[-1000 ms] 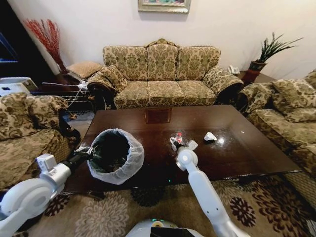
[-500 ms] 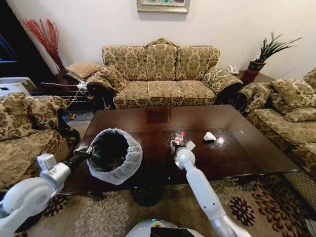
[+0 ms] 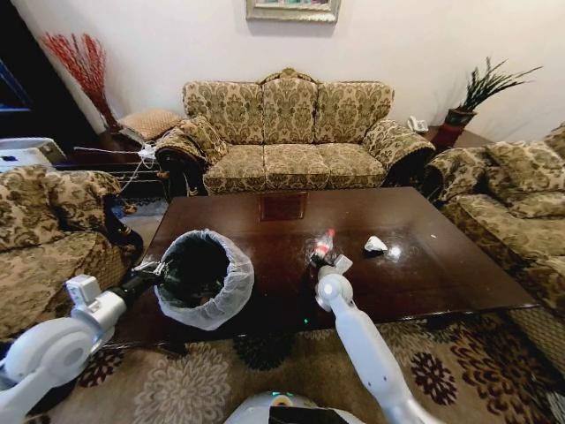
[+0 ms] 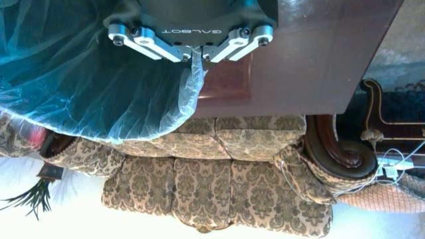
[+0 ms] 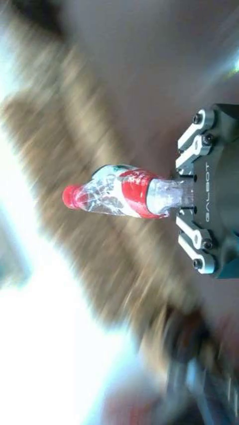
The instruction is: Move to the front of the table and place the trash on the table into the trash bin.
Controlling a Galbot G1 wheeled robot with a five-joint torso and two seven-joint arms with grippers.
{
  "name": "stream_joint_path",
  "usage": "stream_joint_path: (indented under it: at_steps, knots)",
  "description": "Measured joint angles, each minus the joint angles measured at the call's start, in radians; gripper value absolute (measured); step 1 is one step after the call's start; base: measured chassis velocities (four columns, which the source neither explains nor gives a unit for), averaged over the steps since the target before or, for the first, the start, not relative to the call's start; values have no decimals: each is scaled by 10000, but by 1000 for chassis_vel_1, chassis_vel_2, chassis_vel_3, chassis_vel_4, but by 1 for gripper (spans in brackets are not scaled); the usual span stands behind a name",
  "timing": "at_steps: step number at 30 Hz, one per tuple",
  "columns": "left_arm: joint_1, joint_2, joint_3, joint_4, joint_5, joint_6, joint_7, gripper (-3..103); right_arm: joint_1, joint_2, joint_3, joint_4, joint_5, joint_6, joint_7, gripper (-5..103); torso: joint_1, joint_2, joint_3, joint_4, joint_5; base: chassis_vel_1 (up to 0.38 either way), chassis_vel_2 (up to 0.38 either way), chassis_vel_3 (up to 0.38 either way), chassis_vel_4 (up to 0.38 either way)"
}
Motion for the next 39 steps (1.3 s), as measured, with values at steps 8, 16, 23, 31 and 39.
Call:
stream_joint_path:
  at_steps: [8, 16, 23, 31, 39]
  knots:
    - [378, 688, -676, 20, -733, 447, -287, 3, 115, -806, -1259, 2413, -1394, 1545, -4644, 9, -1, 0, -1, 2, -4, 0, 0, 0, 0]
    - [1224, 1858, -2226, -321, -1664, 831, -534, 3, 1006, -833, -3340, 1680, -2510, 2454, -6426, 9, 1, 0, 0, 2, 0, 0, 0, 0, 0]
    - [1229, 2039, -2330, -587, -1770, 877, -613, 3, 1036, -502, -3948, 1059, -3015, 2575, -6405, 16, 0, 0, 0, 2, -3, 0, 0, 0, 0]
    - [1195, 1992, -2249, -687, -1703, 874, -615, 3, 1165, -526, -3973, 958, -2983, 2505, -6276, 43, 0, 0, 0, 1, -3, 0, 0, 0, 0]
    - [1173, 1856, -2206, -684, -1641, 831, -540, 3, 934, -678, -3848, 1163, -2929, 2535, -6178, 70, 0, 0, 0, 2, -3, 0, 0, 0, 0]
